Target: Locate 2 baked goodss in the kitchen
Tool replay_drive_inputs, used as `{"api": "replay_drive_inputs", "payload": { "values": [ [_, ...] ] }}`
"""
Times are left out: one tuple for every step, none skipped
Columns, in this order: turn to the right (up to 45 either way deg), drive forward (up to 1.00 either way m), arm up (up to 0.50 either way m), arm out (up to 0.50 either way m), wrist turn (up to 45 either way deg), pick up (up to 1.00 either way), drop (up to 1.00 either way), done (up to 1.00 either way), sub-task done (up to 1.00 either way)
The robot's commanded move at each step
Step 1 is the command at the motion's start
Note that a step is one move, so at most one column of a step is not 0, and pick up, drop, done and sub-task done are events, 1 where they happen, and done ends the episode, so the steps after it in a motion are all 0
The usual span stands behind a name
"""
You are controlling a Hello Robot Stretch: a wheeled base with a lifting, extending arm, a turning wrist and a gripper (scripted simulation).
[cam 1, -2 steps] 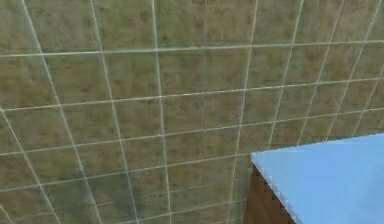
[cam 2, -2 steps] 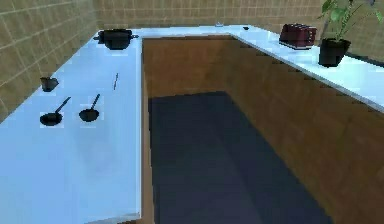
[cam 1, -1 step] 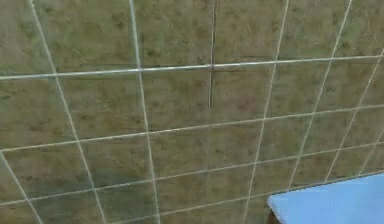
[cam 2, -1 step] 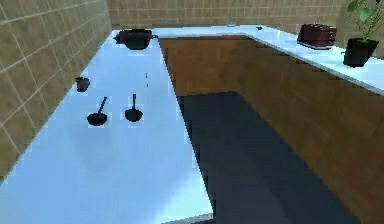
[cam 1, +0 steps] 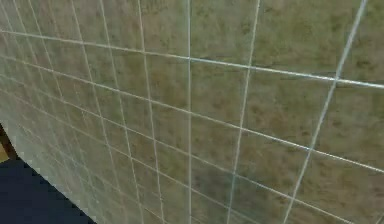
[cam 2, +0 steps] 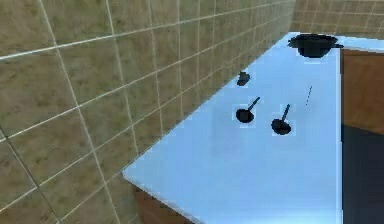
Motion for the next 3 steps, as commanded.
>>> {"api": "replay_drive_inputs", "payload": {
  "values": [
    [-45.0, 0.00, 0.00, 0.00, 0.0, 0.00, 0.00, 0.00, 0.00],
    [-42.0, 0.00, 0.00, 0.00, 0.0, 0.00, 0.00, 0.00, 0.00],
    [0.0, 0.15, 0.00, 0.00, 0.0, 0.00, 0.00, 0.00, 0.00]
  ]
}}
